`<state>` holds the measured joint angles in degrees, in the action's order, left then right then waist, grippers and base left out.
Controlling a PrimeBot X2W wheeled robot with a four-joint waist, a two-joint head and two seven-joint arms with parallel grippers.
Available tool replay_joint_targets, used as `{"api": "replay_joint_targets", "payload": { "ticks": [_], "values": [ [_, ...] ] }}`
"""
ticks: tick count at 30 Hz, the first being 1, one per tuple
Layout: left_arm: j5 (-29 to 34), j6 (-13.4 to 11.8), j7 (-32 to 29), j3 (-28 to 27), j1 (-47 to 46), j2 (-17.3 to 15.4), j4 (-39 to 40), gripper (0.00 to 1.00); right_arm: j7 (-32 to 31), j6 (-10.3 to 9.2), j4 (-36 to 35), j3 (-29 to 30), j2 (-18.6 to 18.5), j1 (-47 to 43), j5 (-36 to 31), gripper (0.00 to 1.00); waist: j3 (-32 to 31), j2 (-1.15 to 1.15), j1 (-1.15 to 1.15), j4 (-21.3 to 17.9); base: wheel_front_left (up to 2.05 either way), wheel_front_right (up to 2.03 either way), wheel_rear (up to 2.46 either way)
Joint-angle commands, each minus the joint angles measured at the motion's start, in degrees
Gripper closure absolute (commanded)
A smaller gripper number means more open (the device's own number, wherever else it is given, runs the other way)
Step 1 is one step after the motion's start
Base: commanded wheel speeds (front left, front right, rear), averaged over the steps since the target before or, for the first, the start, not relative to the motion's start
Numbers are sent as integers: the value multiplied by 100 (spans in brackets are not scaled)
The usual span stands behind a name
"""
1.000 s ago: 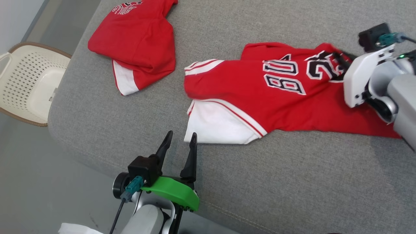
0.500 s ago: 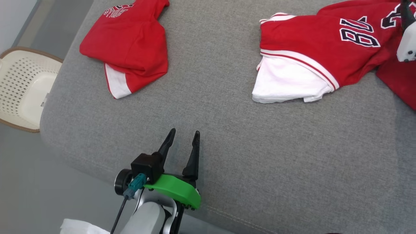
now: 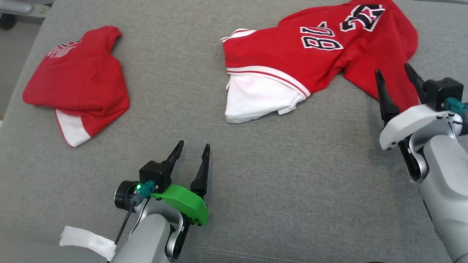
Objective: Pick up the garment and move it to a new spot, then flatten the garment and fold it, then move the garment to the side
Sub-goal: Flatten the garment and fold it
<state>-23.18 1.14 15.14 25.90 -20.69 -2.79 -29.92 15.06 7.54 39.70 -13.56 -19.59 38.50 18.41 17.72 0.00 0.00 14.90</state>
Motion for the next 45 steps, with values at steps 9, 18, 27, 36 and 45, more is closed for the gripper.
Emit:
{"api": "replay_joint_targets", "payload": {
  "ticks": [9,18,27,36,45],
  "values": [
    [395,295,0,-768,-601,-27,-819,0,15,-10,-1160,676,449,-1233,-364,0,34,0,0,-1607,0,0,0],
    [508,442,0,-1228,-734,-26,-1035,0,15,-10,-1536,912,705,-1626,-466,0,146,0,0,-1926,0,0,0],
    [476,534,0,-1382,-547,-24,-755,100,15,-9,-1590,1057,783,-1722,-507,0,137,0,0,-1986,0,0,0],
    [382,584,0,-1210,-161,-23,-28,100,15,-10,-1402,1215,854,-1909,-501,0,-134,0,0,-1597,0,0,0],
    [402,617,-1,-1312,186,-23,484,100,16,-10,-1143,1324,979,-2187,-486,0,-657,0,0,-1000,0,0,0]
  ]
}}
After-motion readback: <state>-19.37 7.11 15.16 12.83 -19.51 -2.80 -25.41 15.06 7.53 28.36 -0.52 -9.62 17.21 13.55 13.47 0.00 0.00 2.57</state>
